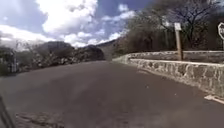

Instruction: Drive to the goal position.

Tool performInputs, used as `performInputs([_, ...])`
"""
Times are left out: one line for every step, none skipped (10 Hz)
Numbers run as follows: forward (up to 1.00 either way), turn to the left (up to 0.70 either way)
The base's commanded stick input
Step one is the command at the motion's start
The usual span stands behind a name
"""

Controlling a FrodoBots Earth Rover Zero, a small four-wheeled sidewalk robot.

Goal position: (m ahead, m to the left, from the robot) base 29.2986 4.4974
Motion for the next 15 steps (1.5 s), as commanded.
performInputs([0.70,0.00])
performInputs([0.70,0.00])
performInputs([0.70,0.27])
performInputs([0.70,0.27])
performInputs([0.70,0.27])
performInputs([0.70,0.00])
performInputs([0.70,0.00])
performInputs([0.70,0.00])
performInputs([0.70,0.00])
performInputs([0.70,0.00])
performInputs([0.70,0.00])
performInputs([0.70,0.00])
performInputs([0.70,0.00])
performInputs([0.70,0.00])
performInputs([0.70,0.00])
